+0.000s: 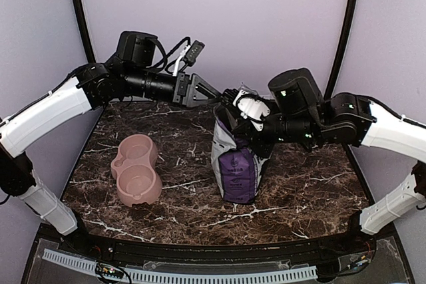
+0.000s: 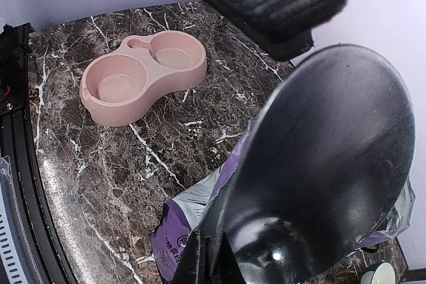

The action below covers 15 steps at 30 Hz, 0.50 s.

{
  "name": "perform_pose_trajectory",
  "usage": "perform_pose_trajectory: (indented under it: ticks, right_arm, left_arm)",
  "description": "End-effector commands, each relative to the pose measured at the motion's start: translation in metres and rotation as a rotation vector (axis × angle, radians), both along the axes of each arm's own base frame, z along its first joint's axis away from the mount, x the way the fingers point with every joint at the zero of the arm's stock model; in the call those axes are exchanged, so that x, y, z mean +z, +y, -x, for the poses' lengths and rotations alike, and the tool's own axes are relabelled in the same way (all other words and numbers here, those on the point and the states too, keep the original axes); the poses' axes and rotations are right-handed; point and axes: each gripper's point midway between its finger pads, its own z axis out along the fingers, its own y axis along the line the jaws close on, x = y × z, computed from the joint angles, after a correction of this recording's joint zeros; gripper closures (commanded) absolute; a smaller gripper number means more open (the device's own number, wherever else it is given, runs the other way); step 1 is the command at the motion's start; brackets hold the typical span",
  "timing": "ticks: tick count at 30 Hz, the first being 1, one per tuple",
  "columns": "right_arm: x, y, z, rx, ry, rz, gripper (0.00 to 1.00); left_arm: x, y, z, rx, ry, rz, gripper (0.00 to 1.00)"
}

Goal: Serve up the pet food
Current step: Pass from the right arm to the left

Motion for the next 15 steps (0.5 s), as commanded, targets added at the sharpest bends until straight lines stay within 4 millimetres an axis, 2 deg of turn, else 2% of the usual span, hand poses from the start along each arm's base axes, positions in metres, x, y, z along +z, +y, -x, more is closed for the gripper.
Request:
perform_pose_trajectory:
  ticks: [1, 6, 15]
  right_arm:
    - [-0.012, 0.004, 0.012, 0.033, 0.014, 0.055, 1.00]
    - [-0.015, 0.006, 0.013, 0.040, 0.006, 0.072, 1.00]
    - [-0.024, 0.006, 0.011, 0.036, -0.010, 0.126, 1.00]
  left_arm:
    - [0.020, -0.001, 0.009, -0.032, 0.001, 0.027, 0.45]
    - [0.011, -0.009, 0.001, -0.032, 0.022, -0.018, 0.45]
    - [0.001, -0.023, 0.002, -0.071, 0.039, -0.067, 0.45]
